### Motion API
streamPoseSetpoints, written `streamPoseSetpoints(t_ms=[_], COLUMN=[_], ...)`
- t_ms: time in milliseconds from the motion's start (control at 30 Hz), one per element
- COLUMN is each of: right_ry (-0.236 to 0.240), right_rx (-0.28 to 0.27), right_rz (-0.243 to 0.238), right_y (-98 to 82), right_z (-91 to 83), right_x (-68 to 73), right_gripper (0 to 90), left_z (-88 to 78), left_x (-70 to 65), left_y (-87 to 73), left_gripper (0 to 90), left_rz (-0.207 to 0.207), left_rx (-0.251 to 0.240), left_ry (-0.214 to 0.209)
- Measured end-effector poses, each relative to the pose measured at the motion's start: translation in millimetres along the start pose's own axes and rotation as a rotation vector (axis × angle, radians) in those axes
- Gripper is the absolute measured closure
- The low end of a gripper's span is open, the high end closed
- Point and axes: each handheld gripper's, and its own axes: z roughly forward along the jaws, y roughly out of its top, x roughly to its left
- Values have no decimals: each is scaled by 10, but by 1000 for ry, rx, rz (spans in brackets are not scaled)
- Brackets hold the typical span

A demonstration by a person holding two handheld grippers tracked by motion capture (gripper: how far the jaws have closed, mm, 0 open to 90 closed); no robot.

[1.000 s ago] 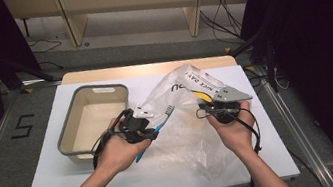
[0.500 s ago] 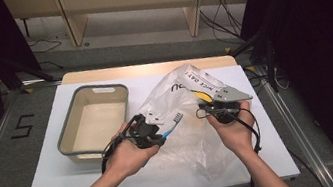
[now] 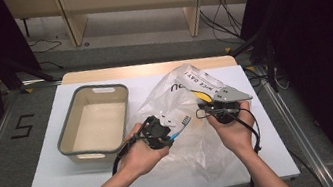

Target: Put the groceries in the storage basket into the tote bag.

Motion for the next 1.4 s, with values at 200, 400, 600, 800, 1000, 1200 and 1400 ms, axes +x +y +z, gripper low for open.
streamPoseSetpoints(t_ms=[200,400,600,800,1000,1200,1400], right_ry=[2,3,4,7,9,11,15], right_rx=[-1,-1,-4,-9,-7,-5,-2], right_rz=[-2,-2,-1,-6,-4,-8,-7], right_y=[0,1,6,17,17,18,17], right_z=[3,3,2,-6,-6,-1,3], right_x=[5,6,10,12,15,23,29], right_gripper=[900,900,900,900,900,900,900], left_z=[52,98,174,266,335,387,437], left_x=[4,13,-3,-35,-20,-3,-3], left_y=[25,47,82,145,199,234,274], left_gripper=[822,821,821,821,821,821,820], left_rz=[-5,-12,-15,-27,-41,-53,-67], left_rx=[3,2,3,5,7,6,-2], left_ry=[5,14,26,36,60,68,79])
